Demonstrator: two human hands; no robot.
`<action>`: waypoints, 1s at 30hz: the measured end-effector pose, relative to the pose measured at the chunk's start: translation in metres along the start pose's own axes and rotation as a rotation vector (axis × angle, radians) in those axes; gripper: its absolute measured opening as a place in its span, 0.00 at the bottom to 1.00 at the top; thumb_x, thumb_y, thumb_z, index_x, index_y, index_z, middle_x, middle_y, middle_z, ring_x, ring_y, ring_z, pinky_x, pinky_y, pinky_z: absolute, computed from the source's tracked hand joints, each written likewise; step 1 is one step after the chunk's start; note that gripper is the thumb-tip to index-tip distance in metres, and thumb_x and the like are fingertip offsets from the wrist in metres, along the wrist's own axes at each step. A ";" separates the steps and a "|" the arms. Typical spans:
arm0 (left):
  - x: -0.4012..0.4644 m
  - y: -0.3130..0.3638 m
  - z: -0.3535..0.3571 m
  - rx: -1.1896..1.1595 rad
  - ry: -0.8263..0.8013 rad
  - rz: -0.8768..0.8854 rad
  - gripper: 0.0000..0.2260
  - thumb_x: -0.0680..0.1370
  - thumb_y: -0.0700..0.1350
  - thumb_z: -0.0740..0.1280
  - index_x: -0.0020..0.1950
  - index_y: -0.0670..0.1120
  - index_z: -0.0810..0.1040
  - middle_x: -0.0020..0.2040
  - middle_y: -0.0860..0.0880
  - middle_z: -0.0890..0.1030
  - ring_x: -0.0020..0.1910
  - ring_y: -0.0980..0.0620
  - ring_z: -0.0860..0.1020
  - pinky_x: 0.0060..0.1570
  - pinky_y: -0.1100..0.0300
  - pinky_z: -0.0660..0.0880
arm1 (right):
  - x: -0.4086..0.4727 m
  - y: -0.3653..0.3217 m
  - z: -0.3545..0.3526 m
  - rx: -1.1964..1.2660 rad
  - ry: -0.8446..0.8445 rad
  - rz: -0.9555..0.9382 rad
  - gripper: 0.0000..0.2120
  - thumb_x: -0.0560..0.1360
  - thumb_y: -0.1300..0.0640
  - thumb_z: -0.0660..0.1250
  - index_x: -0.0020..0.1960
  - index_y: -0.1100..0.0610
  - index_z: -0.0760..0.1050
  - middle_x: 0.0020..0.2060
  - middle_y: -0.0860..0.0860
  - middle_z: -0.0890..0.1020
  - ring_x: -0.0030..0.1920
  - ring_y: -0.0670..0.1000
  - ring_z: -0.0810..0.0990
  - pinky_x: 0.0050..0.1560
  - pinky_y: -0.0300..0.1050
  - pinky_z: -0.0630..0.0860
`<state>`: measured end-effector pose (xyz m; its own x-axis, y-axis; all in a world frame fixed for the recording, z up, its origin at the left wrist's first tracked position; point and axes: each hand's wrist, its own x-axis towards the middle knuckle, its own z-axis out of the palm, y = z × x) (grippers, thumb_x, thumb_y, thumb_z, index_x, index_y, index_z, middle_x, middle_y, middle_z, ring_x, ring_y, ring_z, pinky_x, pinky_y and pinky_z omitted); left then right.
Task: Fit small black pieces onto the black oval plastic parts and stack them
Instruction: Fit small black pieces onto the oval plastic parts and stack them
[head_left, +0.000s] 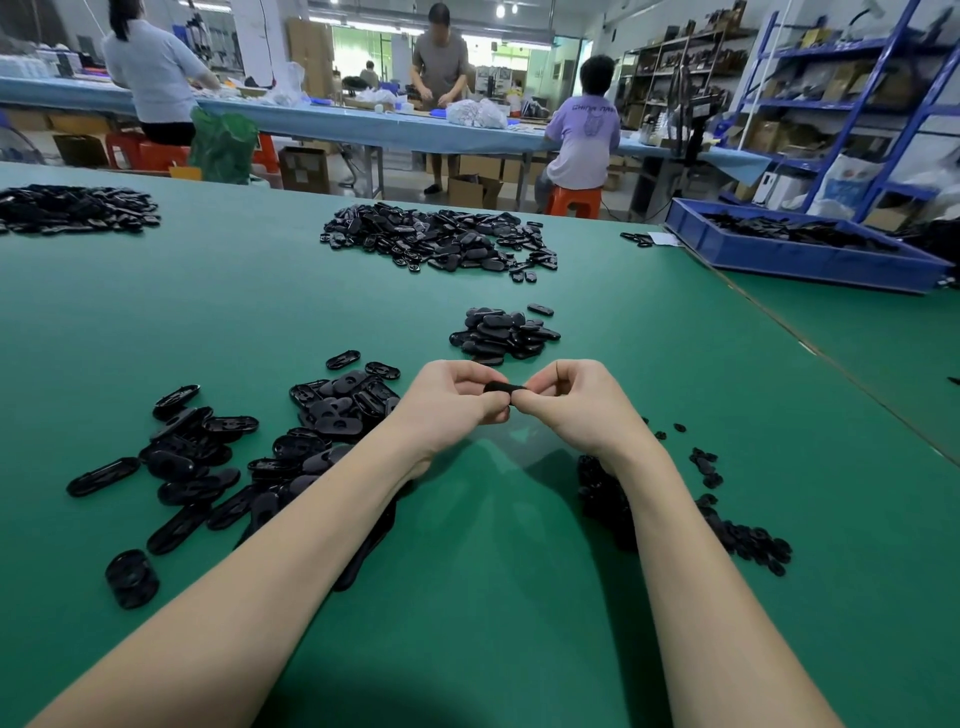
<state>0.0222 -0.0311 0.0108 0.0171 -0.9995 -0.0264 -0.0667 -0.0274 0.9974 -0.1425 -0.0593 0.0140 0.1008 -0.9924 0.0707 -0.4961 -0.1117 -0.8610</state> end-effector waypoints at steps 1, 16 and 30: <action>0.000 -0.001 0.000 0.003 0.006 -0.003 0.05 0.77 0.32 0.70 0.51 0.39 0.81 0.39 0.43 0.85 0.35 0.55 0.83 0.44 0.67 0.80 | 0.000 0.000 0.001 -0.011 0.005 -0.001 0.07 0.72 0.54 0.76 0.41 0.52 0.79 0.24 0.39 0.76 0.23 0.37 0.71 0.25 0.28 0.65; 0.007 -0.003 -0.020 0.505 -0.037 0.327 0.11 0.74 0.41 0.74 0.49 0.56 0.80 0.43 0.57 0.85 0.38 0.58 0.83 0.43 0.72 0.74 | -0.006 -0.003 -0.011 0.213 -0.066 0.039 0.07 0.73 0.51 0.78 0.44 0.51 0.81 0.33 0.45 0.82 0.27 0.43 0.75 0.27 0.33 0.68; 0.065 0.004 -0.012 0.798 0.227 0.333 0.07 0.75 0.49 0.74 0.52 0.53 0.81 0.46 0.55 0.83 0.42 0.52 0.79 0.51 0.55 0.78 | 0.001 0.013 -0.018 0.104 0.102 0.093 0.06 0.73 0.49 0.75 0.38 0.48 0.84 0.30 0.39 0.83 0.29 0.40 0.79 0.34 0.36 0.71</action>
<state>0.0352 -0.0956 0.0135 0.0639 -0.9328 0.3548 -0.7766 0.1768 0.6047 -0.1639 -0.0623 0.0122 -0.0316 -0.9989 0.0348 -0.4066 -0.0189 -0.9134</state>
